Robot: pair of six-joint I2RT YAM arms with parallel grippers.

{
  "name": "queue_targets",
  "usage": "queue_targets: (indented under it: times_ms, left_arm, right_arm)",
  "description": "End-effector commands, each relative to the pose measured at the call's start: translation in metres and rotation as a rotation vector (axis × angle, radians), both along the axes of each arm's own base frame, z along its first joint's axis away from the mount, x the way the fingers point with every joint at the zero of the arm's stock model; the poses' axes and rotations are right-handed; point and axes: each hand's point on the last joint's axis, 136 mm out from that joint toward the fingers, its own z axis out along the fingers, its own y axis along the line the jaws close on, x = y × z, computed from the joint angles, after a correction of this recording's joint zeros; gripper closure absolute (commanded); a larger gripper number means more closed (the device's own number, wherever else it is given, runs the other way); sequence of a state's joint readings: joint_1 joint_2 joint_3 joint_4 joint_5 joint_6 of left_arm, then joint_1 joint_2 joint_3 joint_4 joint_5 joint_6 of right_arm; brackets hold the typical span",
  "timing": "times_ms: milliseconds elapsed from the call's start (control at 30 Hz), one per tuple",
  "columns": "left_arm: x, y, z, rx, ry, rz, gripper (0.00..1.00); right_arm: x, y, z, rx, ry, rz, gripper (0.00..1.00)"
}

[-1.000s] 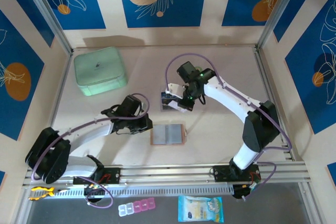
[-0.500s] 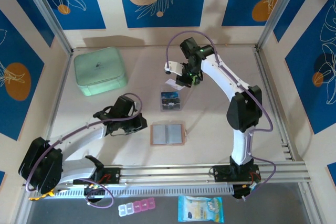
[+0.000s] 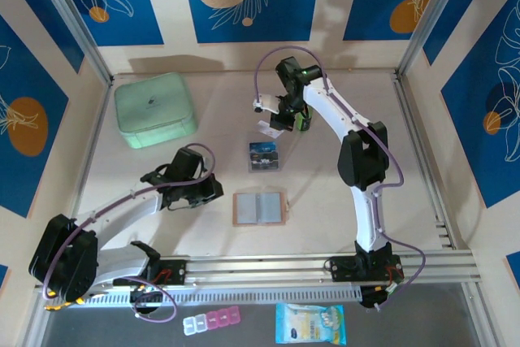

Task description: Take the credit cards out of the card holder

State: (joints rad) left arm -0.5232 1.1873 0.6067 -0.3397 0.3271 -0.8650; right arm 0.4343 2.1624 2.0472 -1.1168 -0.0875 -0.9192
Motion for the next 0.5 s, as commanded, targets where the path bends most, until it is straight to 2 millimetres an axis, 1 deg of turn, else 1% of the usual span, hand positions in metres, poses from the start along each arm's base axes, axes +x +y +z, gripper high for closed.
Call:
queue_targets:
  times_ms: [0,267,333,367,467]
  left_arm:
    - [-0.004,0.009,-0.004,0.018,0.009,0.007,0.9]
    - [-0.004,0.013,-0.009,0.018,0.026,0.01,0.89]
    - [-0.003,0.013,-0.01,0.015,0.026,0.014,0.88]
    - [-0.003,0.013,-0.01,0.014,0.025,0.015,0.87]
    - [-0.002,0.012,-0.009,0.01,0.024,0.011,0.87]
  right_arm:
    - [-0.005,0.006,0.0,0.031,0.035,0.037,1.0]
    - [-0.005,0.006,-0.02,0.006,0.065,0.036,0.95]
    - [-0.006,0.006,-0.021,0.003,0.067,0.037,0.91]
    - [-0.005,0.006,-0.021,0.001,0.065,0.034,0.87]
    - [-0.001,0.005,-0.015,0.008,0.042,0.021,0.81]
